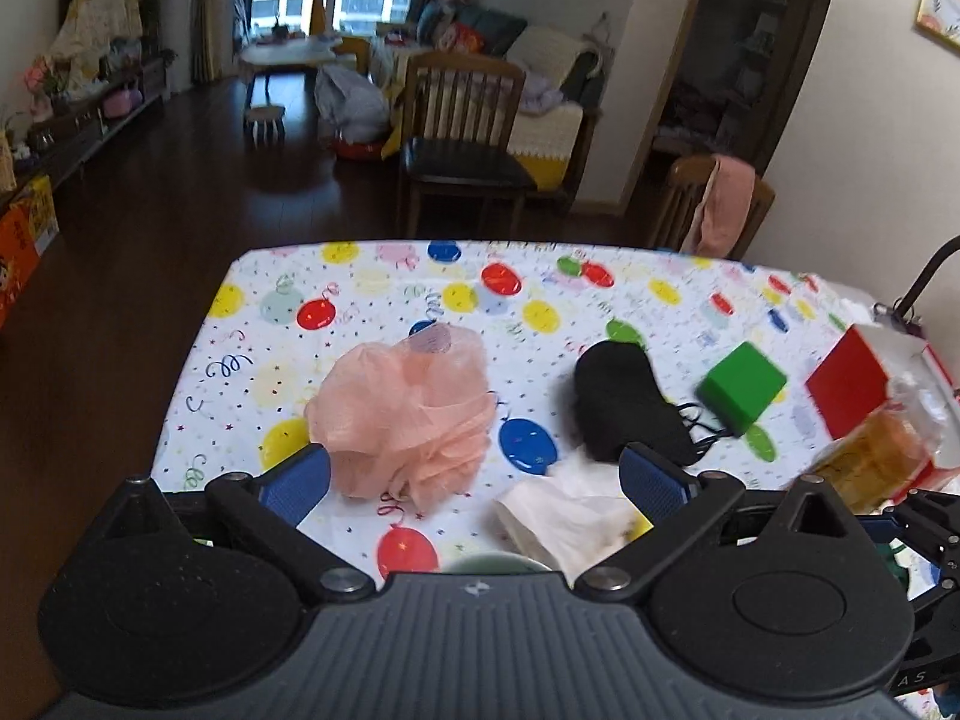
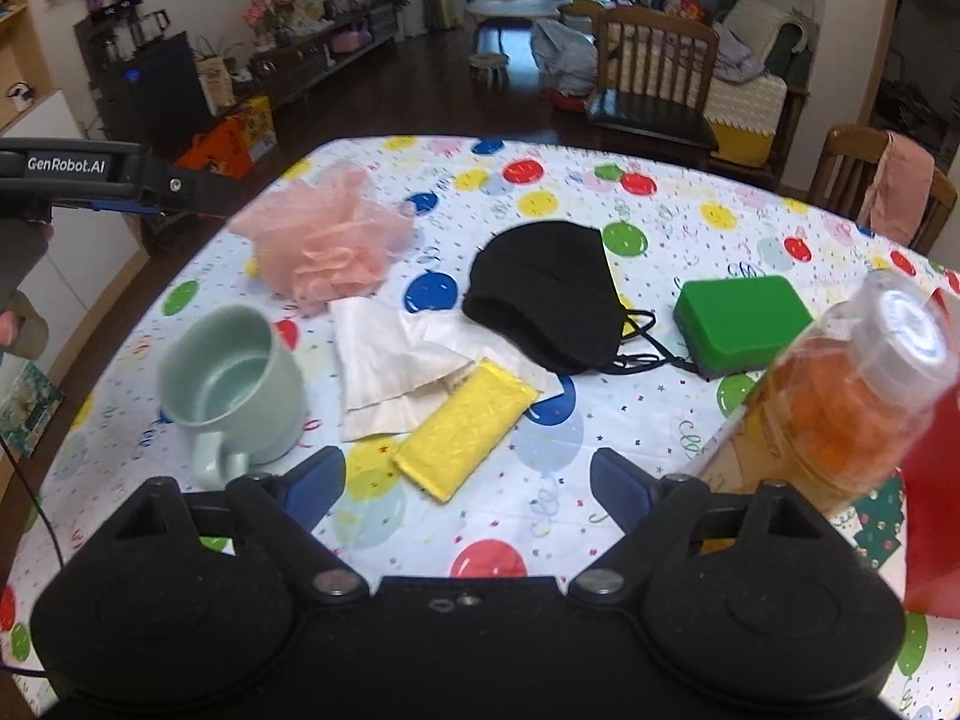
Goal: Organize soft objects
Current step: 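Grasp the pink mesh bath puff with left tool while right tool approaches yellow sponge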
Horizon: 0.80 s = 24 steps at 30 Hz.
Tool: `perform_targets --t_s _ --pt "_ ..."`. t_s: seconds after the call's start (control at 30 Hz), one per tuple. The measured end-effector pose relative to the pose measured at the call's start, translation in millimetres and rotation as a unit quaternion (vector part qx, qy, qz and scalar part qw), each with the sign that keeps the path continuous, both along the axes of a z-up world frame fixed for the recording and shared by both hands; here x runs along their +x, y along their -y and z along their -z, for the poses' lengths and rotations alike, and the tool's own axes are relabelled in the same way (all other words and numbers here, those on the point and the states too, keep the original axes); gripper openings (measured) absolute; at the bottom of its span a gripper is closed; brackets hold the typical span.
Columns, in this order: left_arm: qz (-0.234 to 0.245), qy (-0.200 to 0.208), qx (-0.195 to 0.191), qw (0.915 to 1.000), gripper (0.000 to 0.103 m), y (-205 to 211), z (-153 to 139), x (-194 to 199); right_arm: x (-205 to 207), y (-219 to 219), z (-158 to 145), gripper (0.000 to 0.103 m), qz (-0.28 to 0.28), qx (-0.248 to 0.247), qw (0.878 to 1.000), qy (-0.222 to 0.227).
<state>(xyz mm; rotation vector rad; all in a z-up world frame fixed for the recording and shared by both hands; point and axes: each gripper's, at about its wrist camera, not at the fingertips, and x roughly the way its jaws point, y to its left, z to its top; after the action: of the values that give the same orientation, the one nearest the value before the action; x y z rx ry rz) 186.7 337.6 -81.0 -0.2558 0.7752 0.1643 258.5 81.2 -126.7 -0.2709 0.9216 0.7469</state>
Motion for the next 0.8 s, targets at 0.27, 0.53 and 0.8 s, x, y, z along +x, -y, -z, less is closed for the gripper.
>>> perform_targets --t_s 0.27,0.53,0.8 --pt "-0.002 -0.043 0.004 0.9991 0.103 -26.9 29.1 58.3 24.2 -29.8 34.9 0.084 0.015 -0.035 0.999 -0.02" --pt "-0.019 -0.09 -0.015 0.9957 0.103 -45.0 62.0 104.1 30.0 -53.0 50.7 0.079 0.011 -0.053 0.998 -0.021" --pt "-0.024 -0.142 -0.044 0.9885 0.103 -57.3 97.4 126.3 38.5 -55.8 64.8 0.071 0.028 -0.054 0.997 -0.05"
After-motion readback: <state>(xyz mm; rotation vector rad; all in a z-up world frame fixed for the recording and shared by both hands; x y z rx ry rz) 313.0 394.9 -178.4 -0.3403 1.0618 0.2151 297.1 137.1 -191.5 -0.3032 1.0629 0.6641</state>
